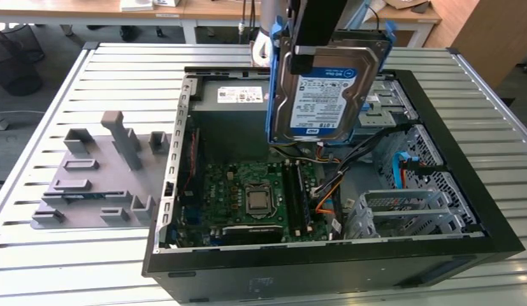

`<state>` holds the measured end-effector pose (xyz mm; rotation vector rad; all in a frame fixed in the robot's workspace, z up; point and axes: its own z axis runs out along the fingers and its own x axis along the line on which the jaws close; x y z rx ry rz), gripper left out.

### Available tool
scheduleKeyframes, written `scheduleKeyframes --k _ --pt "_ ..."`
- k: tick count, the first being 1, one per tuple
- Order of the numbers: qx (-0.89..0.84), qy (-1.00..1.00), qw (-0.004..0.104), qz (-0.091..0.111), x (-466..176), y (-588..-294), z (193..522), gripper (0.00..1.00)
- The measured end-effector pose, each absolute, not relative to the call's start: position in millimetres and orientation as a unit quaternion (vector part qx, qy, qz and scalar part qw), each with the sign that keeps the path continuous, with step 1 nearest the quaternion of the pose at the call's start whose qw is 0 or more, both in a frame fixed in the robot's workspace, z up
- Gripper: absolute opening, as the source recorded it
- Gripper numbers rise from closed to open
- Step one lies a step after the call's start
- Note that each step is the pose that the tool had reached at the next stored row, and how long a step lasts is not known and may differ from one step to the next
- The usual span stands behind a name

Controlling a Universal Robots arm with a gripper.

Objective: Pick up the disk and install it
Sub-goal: 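Insert the disk into the insertion slot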

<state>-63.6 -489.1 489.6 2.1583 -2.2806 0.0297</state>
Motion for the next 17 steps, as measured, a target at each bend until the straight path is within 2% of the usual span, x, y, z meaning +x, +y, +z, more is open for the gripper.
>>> scheduleKeyframes --k 17 --pt "0.687 -0.726 0.001 0.010 -62.8 -523.5 487.0 0.36"
